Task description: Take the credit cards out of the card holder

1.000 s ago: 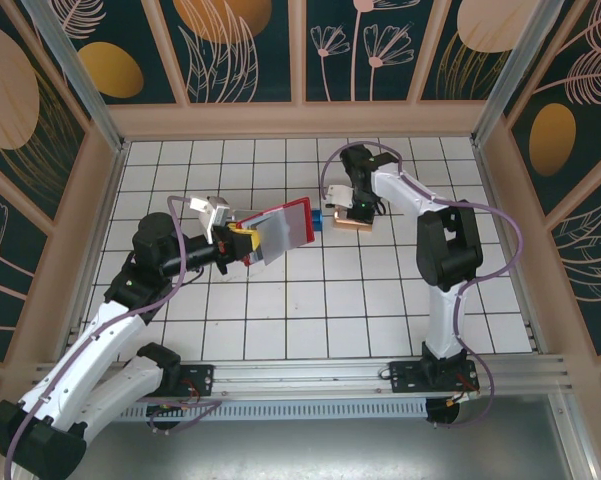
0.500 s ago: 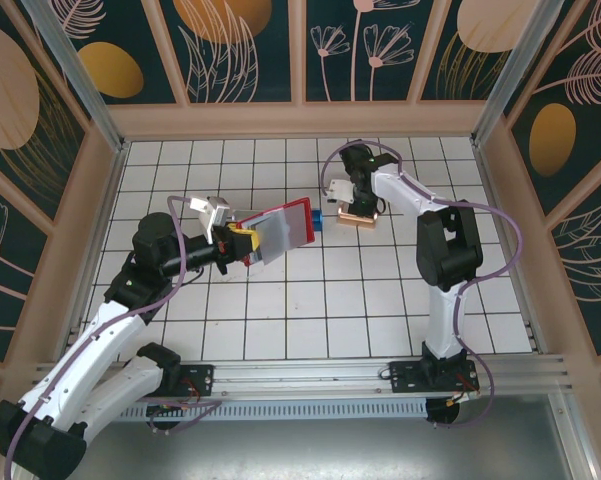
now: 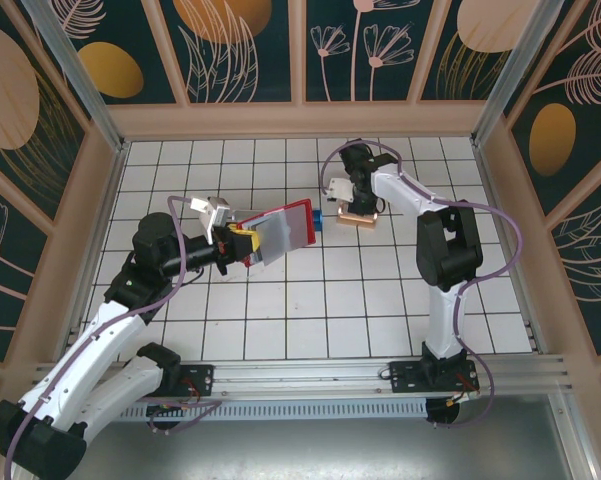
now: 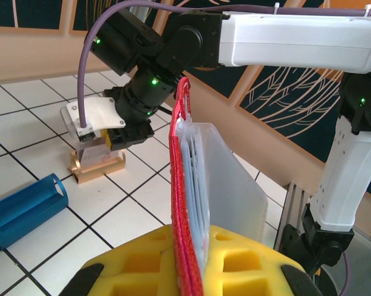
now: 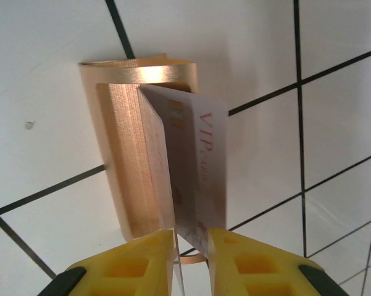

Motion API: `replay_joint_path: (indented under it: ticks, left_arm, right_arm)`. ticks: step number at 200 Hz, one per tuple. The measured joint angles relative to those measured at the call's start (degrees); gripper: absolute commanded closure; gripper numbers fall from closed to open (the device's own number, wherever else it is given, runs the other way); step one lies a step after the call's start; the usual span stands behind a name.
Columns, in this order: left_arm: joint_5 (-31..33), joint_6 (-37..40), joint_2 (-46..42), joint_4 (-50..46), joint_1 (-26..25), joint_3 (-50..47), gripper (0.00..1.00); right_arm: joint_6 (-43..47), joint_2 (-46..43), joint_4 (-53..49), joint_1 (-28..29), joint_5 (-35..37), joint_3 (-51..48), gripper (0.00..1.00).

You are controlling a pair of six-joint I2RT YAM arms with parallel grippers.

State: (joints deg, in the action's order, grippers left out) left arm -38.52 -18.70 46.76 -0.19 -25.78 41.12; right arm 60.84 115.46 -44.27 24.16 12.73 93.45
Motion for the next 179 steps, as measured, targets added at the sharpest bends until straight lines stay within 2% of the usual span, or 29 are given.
replay_joint_path:
  ticks: [32, 47, 64, 97, 108, 128, 146, 179]
  left_arm:
    - [0.02, 0.0, -0.02, -0.02, 0.0, 0.0, 1.0]
    - [0.04, 0.0, -0.02, 0.0, 0.0, 0.0, 1.0]
    - [0.07, 0.0, -0.02, 0.0, 0.0, 0.0, 1.0]
    - [1.44, -0.35, -0.24, -0.02, 0.0, 0.0, 1.0]
    - [2.71, -0.5, -0.24, -0.07, 0.0, 0.02, 1.0]
    - [5.49, -0.94, 1.05, -1.42, 0.0, 0.9, 1.0]
    - [7.04, -1.27, 4.02, -2.71, 0.0, 2.8, 1.0]
    - [9.44, -2.51, 8.63, -5.38, 0.02, 5.35, 1.0]
  right_arm:
    - [0.22, -0.13, 2.86, 0.0, 3.45, 0.0, 0.75]
    - [0.13, -0.46, 4.02, 0.0, 5.05, 0.0, 0.68]
    - [-0.15, -1.03, 5.09, 0.0, 6.51, 0.0, 0.65]
    - [-5.14, -2.93, 5.05, 0.0, 8.37, 1.7, 0.61]
    - [-8.83, -3.91, 4.7, 0.0, 8.2, 3.54, 0.55]
    - [-16.85, -7.43, 4.87, 0.02, 5.57, 6.08, 0.6]
    - [-24.5, -12.72, 5.05, 0.28, 2.14, 5.99, 0.6]
    - [-39.98, -24.96, 8.83, 3.28, -4.83, 0.13, 0.62]
